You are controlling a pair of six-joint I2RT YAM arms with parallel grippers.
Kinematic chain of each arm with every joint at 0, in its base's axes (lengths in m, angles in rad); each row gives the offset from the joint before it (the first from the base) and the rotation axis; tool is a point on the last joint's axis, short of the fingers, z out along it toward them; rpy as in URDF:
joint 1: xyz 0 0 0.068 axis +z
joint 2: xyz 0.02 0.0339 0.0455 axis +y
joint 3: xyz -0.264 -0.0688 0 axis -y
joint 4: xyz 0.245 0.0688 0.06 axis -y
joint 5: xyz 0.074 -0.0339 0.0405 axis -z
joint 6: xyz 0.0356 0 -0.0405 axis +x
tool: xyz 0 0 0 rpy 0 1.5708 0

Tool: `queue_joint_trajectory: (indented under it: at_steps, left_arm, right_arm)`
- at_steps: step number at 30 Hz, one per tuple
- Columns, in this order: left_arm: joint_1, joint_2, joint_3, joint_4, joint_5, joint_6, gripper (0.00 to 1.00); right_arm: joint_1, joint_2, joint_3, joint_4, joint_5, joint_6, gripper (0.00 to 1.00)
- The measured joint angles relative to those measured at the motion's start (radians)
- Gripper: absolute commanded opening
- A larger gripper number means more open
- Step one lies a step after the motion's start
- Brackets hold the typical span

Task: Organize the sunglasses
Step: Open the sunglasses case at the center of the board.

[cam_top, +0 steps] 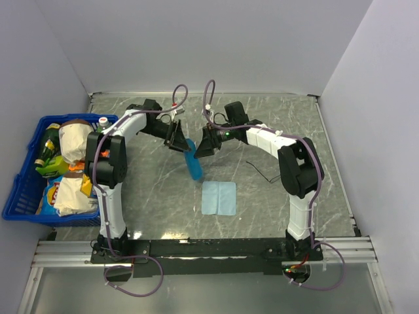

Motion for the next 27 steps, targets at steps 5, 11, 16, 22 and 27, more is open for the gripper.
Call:
queue_joint_trajectory:
  at_steps: [5,11,16,22,27]
  left_arm:
    - [-0.011,0.000,0.002,-0.029,0.026,0.028,0.61]
    - [-0.006,0.000,0.009,-0.050,0.045,0.050,0.61]
    - [-0.006,0.000,0.010,-0.060,0.053,0.058,0.62]
    - [-0.006,0.000,0.021,-0.080,0.068,0.074,0.62]
    - [-0.006,0.000,0.026,-0.091,0.082,0.088,0.62]
  right_arm:
    - [0.000,0.000,0.000,0.003,-0.044,0.000,0.83]
    - [0.000,0.001,0.000,0.002,-0.103,-0.001,0.75]
    - [0.000,0.003,0.000,0.002,-0.116,0.000,0.73]
    - [0.000,0.021,0.000,0.002,-0.108,0.002,0.73]
    - [0.000,0.029,0.000,0.008,-0.106,0.013,0.72]
